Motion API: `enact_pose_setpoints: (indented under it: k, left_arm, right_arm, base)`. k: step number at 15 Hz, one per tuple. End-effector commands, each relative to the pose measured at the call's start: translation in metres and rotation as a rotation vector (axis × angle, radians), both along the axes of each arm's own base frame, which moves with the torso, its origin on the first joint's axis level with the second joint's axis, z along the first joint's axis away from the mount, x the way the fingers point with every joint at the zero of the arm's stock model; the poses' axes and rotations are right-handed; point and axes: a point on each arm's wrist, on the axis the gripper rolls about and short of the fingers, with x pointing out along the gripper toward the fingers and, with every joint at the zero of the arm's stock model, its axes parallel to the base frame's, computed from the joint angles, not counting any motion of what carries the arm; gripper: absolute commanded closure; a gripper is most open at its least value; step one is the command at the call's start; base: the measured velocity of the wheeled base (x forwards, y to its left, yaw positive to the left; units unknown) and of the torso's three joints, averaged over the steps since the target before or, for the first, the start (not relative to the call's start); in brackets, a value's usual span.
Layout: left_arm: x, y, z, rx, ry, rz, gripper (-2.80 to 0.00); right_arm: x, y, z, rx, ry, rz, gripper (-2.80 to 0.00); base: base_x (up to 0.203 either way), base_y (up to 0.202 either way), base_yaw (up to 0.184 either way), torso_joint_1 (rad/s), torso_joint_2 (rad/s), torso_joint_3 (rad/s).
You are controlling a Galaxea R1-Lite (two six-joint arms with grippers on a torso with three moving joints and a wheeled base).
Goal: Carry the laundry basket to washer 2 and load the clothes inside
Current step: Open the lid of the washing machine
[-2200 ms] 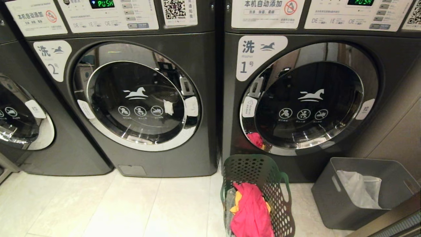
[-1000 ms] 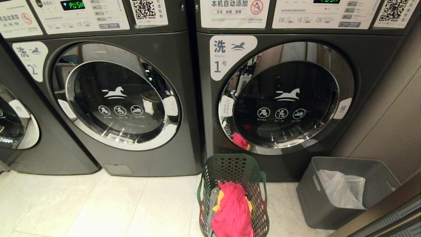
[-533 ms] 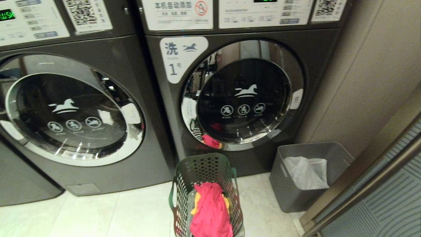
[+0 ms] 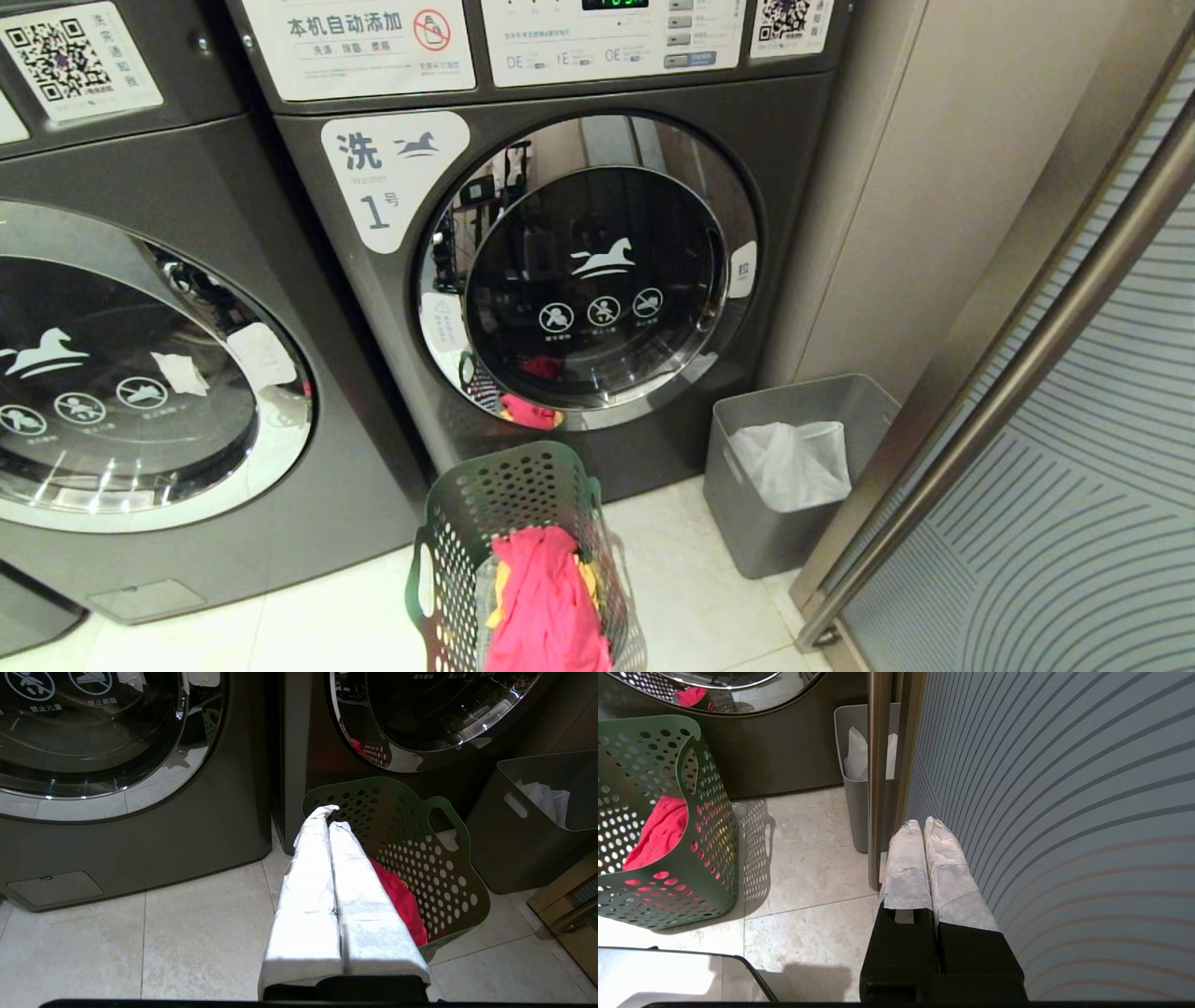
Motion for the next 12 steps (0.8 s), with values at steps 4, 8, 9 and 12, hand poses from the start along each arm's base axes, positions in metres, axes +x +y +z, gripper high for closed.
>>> enact_pose_setpoints:
  k: [4,8,9,12]
  left_arm:
    - [0.001,0.000,-0.002,0.001,0.008,0.001,0.00]
    - [-0.003,0.000,0.014,0.071,-0.053,0.016,0.00]
    - [-0.010,0.001,0.035,0.083,-0.111,0.032,0.00]
    - [-0.006,0.001,0.096,0.081,-0.100,0.052,0.00]
  right_arm:
    - [0.000,0.000,0.000,-0.001,0.000,0.000,0.00]
    - [0.000,0.000,0.000,-0.001,0.000,0.000,0.00]
    - [0.000,0.000,0.000,-0.001,0.000,-0.001,0.00]
    - [0.000,0.000,0.000,0.001,-0.001,0.002,0.00]
  base:
    - [0.000,0.000,0.000,0.000,0.00,0.000]
    - [0.000,0.000,0.000,0.000,0.00,0.000]
    - [0.000,0.000,0.000,0.000,0.00,0.000]
    - [0.000,0.000,0.000,0.000,0.00,0.000]
